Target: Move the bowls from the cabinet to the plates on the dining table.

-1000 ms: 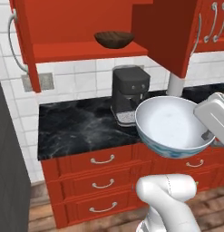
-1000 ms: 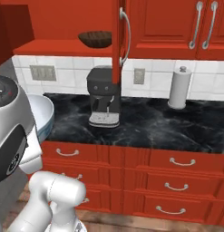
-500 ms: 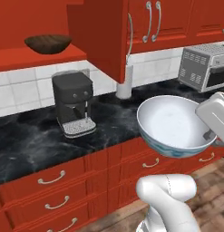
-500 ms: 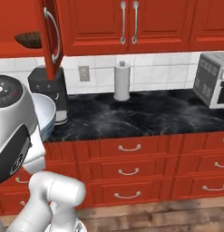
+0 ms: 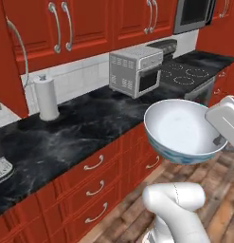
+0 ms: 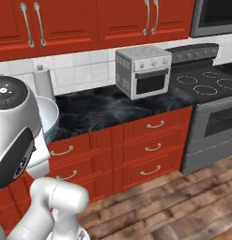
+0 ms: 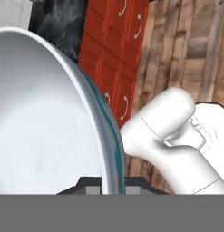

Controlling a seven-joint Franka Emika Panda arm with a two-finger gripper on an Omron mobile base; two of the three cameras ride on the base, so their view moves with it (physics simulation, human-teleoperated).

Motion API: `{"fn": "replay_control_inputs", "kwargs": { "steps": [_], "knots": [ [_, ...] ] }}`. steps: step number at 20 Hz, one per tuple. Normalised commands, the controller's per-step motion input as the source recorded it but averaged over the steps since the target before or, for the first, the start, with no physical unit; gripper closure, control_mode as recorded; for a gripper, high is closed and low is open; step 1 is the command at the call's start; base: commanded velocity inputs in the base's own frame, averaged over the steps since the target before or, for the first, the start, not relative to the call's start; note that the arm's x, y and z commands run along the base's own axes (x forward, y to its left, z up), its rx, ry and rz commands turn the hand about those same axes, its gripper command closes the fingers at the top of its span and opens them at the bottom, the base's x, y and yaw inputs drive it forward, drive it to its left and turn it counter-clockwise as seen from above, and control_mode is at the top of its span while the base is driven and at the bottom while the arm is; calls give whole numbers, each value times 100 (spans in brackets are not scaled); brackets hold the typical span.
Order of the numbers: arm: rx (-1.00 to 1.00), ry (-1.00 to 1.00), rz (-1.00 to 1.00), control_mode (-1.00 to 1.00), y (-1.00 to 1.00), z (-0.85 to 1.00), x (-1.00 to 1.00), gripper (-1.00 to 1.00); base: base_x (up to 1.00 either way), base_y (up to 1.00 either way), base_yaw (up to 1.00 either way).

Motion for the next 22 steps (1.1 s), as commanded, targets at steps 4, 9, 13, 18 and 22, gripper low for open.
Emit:
{"fn": "replay_control_inputs", "kwargs": {
  "steps": [4,9,13,18,22],
  "knots": [
    [0,0,0,100,0,0,0,100,0,-84,-56],
    [0,0,0,100,0,0,0,100,7,-66,-57],
    [0,0,0,100,0,0,0,100,19,-43,-59],
    [0,0,0,100,0,0,0,100,13,-26,-55],
    [0,0,0,100,0,0,0,100,8,-12,-51]
  ]
}}
